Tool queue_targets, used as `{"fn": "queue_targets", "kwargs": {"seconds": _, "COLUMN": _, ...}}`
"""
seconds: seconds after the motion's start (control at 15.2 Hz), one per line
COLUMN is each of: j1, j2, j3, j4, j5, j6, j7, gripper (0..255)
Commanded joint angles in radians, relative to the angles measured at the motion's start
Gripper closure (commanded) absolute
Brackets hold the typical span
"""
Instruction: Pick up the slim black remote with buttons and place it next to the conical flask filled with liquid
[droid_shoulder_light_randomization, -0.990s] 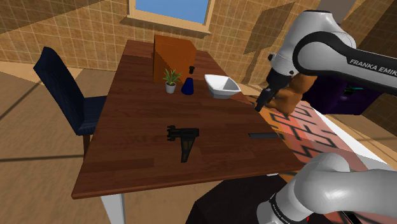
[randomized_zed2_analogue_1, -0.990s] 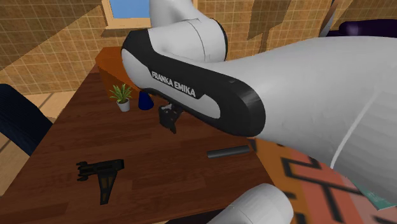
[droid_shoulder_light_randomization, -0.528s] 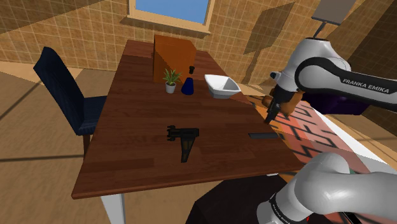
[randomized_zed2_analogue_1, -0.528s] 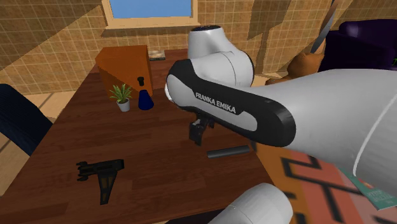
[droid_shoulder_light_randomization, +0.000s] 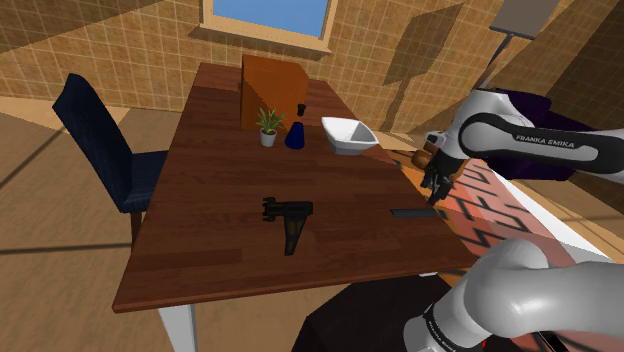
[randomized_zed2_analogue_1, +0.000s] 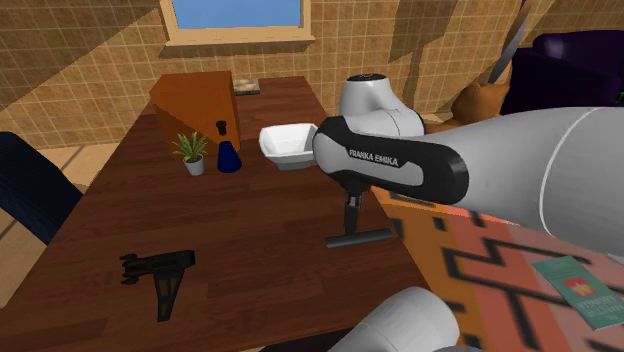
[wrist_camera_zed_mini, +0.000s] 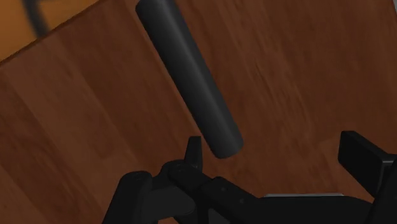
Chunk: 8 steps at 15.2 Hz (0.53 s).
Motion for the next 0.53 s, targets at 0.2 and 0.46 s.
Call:
{"fn": "queue_targets", "kwargs": {"seconds": 0.2, "j1": 0.073, "j2": 0.154, "j3": -0.203, "j4": 0.039, "j5": -0.073, "j6": 0.119, "j7": -0.267, "gripper": 0}}
{"fn": "queue_targets", "kwargs": {"seconds": 0.46, "j1": 0.169, "j2": 0.291, "j3": -0.359, "j4": 0.092, "j5": -0.079, "j6": 0.209, "j7": -0.453, "gripper": 0}}
